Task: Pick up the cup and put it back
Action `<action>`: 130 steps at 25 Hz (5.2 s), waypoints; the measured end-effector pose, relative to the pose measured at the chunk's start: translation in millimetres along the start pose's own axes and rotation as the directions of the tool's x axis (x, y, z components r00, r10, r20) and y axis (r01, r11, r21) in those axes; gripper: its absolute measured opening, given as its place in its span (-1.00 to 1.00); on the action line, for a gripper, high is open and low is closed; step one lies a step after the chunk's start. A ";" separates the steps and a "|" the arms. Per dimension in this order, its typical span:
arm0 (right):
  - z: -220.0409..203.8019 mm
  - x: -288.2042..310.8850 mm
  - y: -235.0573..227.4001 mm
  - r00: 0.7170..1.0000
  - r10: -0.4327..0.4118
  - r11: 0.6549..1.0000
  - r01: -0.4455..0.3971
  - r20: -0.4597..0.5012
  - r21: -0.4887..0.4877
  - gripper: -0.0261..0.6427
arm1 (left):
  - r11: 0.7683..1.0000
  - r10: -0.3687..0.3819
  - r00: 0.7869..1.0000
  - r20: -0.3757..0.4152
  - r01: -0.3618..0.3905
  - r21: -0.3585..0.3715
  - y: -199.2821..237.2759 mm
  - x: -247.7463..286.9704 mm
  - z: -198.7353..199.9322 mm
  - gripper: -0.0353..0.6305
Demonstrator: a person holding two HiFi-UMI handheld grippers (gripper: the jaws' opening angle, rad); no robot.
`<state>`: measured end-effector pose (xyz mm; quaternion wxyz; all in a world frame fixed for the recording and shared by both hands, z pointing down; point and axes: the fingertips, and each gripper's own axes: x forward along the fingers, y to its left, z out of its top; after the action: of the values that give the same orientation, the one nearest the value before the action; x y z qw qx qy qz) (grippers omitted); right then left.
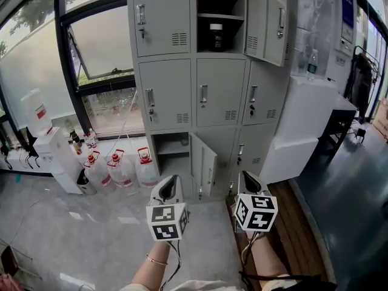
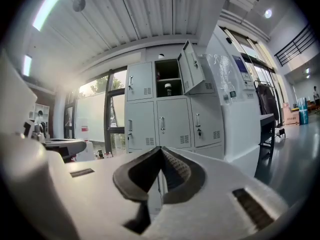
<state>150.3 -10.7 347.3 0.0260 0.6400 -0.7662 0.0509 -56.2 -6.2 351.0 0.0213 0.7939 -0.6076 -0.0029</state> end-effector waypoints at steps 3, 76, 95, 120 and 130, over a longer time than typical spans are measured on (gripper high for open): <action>-4.7 13.5 -3.1 1.000 0.015 1.000 -0.015 -0.006 0.000 -0.94 | 1.000 0.009 1.000 -0.001 -0.008 0.009 1.3 11.2 -1.4 -0.86; 69.3 320.3 -56.5 0.996 0.087 0.996 -0.087 0.035 -0.010 0.29 | 0.996 0.085 0.996 -0.002 -0.085 -0.002 89.0 320.5 28.4 -0.86; 119.7 336.2 -55.6 0.991 0.098 0.995 -0.095 0.086 -0.040 0.22 | 0.997 0.070 0.997 0.017 -0.070 -0.021 88.9 332.3 63.0 -0.86; 276.9 366.2 -44.7 0.970 0.129 0.989 -0.111 0.204 -0.096 0.16 | 0.997 0.019 0.991 0.135 -0.028 0.068 80.8 357.1 198.4 -0.86; 314.6 386.5 -43.1 0.970 0.121 0.988 -0.096 0.210 -0.124 0.16 | 0.991 0.025 0.980 0.198 -0.051 0.127 80.8 368.2 263.6 -0.86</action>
<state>131.3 -431.4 77.3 -0.0245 0.5963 -0.8000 -0.0614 -45.9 -390.5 98.5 -0.0911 0.7777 -0.6206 -0.0407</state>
